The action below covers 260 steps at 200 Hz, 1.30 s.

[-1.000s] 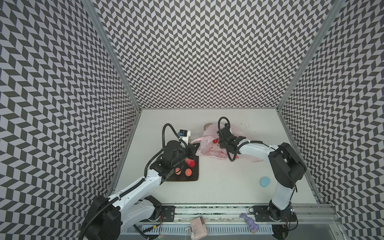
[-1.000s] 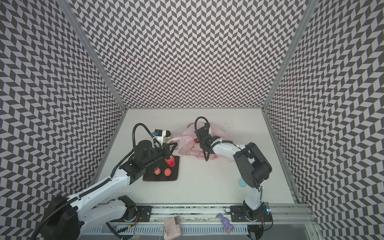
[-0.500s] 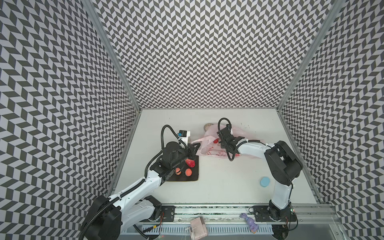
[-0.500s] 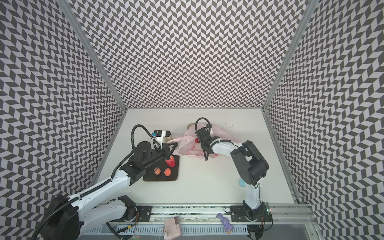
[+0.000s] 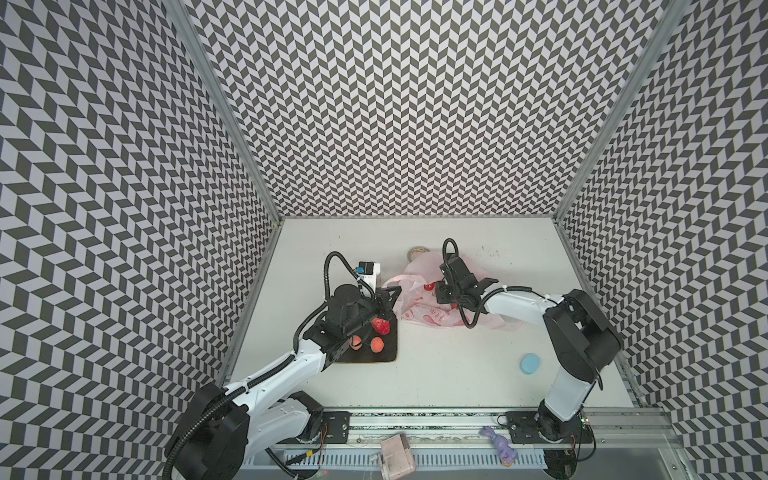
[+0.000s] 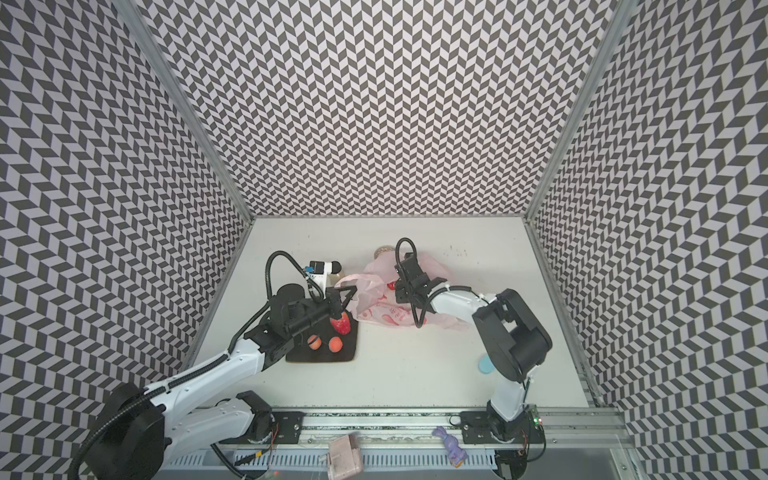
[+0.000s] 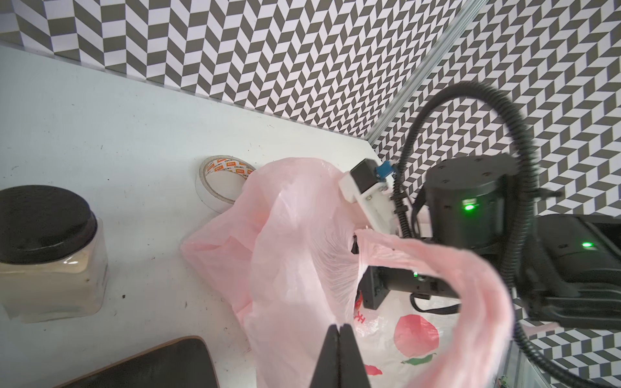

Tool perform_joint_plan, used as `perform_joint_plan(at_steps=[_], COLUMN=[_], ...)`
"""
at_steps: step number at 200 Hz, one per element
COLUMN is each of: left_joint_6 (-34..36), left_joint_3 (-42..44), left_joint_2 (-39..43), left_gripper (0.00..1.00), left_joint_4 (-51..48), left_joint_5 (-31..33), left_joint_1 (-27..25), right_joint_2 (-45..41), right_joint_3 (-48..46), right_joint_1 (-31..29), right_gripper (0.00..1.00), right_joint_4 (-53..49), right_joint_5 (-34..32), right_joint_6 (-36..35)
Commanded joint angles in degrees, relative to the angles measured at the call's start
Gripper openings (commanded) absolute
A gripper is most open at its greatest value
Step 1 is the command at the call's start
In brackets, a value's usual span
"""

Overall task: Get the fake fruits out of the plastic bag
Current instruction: 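Push the right gripper deep into the bag toward the remaining fruit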

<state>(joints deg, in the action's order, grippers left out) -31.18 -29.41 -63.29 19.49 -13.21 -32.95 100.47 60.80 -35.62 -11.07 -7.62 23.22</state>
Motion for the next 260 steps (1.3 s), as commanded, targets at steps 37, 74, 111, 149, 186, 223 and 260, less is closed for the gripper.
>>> perform_joint_plan(at_steps=[37, 74, 111, 149, 186, 223, 260], left_joint_6=[0.77, 1.24, 1.79, 1.53, 1.64, 1.49, 1.38], left_joint_3=[-0.84, -0.83, -0.19, 0.54, 0.26, 0.12, 0.10], left_joint_2=[-1.78, -0.91, 0.73, 1.41, 1.24, 1.09, 1.15], left_gripper=[0.00, 0.00, 0.00, 0.00, 0.00, 0.00, 0.00], left_joint_4=[2.06, 1.42, -0.06, -0.16, -0.17, -0.42, -0.41], left_joint_5=[0.12, -0.08, 0.24, 0.47, 0.57, 0.39, 0.64], left_joint_1=[0.16, 0.12, 0.11, 0.08, 0.08, 0.08, 0.03], right_joint_2=[-5.55, -3.90, -0.35, 1.89, 2.78, 4.67, 2.40], right_joint_3=[1.78, 1.74, 2.47, 2.58, 2.65, 2.98, 3.22], right_joint_1=[-0.16, 0.08, 0.37, 0.37, 0.37, 0.24, 0.02], right_gripper=[0.65, 0.60, 0.60, 0.56, 0.62, 0.64, 0.65], right_joint_4=[-2.35, -6.31, -8.79, -9.84, -12.54, -14.29, -15.90], right_joint_5=[-1.32, -10.28, -12.21, -9.01, -11.55, -12.06, -14.87], right_joint_6=[-2.78, -0.51, 1.03, 3.23, 7.52, 8.65, 8.81])
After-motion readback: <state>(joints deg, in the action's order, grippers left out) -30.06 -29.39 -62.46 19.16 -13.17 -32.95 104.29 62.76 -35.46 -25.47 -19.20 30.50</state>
